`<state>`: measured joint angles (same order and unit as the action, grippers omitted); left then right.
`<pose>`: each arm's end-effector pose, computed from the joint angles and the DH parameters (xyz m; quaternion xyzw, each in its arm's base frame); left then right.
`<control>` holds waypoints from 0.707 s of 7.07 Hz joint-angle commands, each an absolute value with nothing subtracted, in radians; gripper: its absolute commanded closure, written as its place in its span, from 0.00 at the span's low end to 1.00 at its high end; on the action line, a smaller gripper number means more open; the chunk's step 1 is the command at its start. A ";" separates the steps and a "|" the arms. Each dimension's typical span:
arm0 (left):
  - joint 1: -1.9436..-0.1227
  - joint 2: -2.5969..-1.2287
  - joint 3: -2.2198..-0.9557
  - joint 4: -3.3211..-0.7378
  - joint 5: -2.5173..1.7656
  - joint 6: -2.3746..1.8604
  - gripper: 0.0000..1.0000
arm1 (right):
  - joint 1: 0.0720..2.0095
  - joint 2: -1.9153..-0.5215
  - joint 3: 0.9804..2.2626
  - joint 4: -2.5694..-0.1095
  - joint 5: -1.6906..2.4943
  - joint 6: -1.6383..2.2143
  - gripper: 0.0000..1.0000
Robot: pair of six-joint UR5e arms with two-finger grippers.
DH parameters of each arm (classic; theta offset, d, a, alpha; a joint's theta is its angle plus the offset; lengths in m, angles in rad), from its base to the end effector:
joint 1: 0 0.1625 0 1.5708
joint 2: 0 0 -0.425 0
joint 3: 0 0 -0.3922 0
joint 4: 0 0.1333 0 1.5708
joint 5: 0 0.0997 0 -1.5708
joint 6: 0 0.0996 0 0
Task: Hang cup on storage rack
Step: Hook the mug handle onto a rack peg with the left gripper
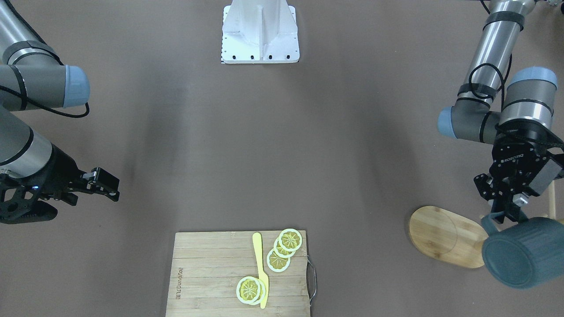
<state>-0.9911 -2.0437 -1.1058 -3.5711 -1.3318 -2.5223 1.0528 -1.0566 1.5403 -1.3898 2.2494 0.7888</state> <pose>0.2145 -0.6140 0.4065 0.0806 0.8362 -0.4968 0.2177 -0.2765 -0.6280 0.3497 0.0530 -0.4368 0.0127 0.8979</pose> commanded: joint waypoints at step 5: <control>-0.888 -2.031 -1.101 -3.591 -1.180 -2.562 1.00 | 1.032 -1.057 1.542 -1.390 2.229 0.793 0.00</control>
<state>-0.8942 -2.0344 -1.1026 -3.5778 -1.1837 -2.5611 1.0386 -1.0568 1.5417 -1.3898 2.2328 0.7930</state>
